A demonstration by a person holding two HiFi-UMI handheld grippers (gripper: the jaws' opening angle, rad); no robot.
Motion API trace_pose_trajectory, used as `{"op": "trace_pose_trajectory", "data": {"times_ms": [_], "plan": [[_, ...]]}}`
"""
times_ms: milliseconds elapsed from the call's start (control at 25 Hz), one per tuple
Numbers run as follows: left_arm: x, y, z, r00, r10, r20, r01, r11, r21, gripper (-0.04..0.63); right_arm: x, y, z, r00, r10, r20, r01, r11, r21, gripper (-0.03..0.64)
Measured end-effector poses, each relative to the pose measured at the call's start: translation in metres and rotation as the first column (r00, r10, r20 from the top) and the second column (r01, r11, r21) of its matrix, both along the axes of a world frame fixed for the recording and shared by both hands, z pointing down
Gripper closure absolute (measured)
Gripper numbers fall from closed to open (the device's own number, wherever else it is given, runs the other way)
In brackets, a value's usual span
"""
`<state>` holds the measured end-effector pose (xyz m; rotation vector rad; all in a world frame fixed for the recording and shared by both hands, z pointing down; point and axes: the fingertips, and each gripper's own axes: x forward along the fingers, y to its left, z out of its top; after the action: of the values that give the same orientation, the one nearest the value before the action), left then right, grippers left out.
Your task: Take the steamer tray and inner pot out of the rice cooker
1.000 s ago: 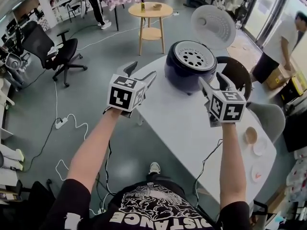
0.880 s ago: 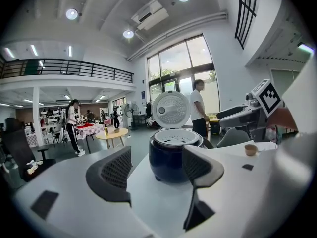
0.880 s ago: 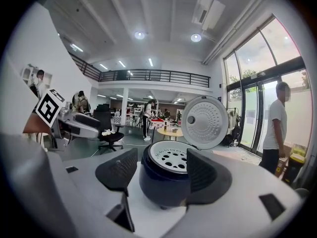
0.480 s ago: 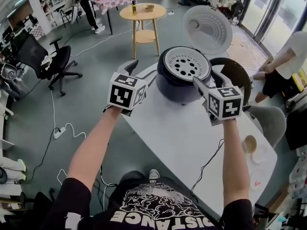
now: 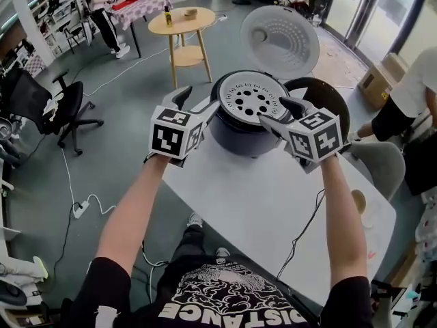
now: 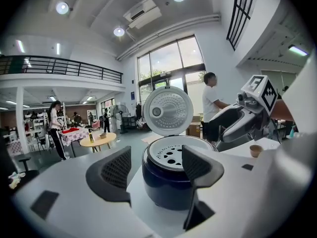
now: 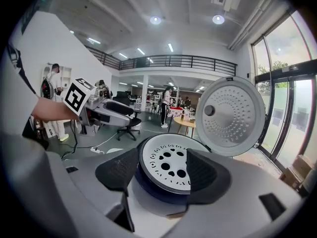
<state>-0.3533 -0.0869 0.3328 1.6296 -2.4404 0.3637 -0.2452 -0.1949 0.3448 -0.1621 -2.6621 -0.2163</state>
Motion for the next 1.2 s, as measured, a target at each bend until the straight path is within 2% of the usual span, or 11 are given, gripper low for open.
{"op": "trace_pose_trajectory", "data": {"times_ms": [200,400,600,840,1040,1200], "plan": [[-0.038,-0.027,0.011,0.997,0.079,0.003,-0.079,0.997,-0.007,0.282,-0.038,-0.01,0.019,0.993,-0.026,-0.117,0.03,0.999,0.031,0.311],[-0.077,-0.05,0.02,0.988,0.151,-0.023,-0.151,0.988,-0.004,0.282,-0.073,-0.019,0.044,0.964,-0.025,-0.264,0.056,0.992,0.112,0.296],[-0.113,-0.07,0.02,0.973,0.226,-0.043,-0.226,0.974,0.0,0.282,-0.105,-0.028,0.057,0.931,-0.016,-0.364,0.047,0.996,0.076,0.296],[-0.14,-0.089,0.029,0.949,0.309,-0.065,-0.31,0.951,0.006,0.282,-0.13,-0.038,0.081,0.85,-0.011,-0.526,0.07,0.993,0.092,0.295],[-0.157,-0.107,0.042,0.93,0.358,-0.089,-0.359,0.933,0.003,0.282,-0.148,-0.049,0.1,0.798,-0.02,-0.602,0.075,0.995,0.067,0.288],[-0.17,-0.111,0.047,0.915,0.392,-0.094,-0.393,0.92,0.009,0.282,-0.157,-0.051,0.113,0.737,-0.02,-0.676,0.09,0.994,0.069,0.269]]}}
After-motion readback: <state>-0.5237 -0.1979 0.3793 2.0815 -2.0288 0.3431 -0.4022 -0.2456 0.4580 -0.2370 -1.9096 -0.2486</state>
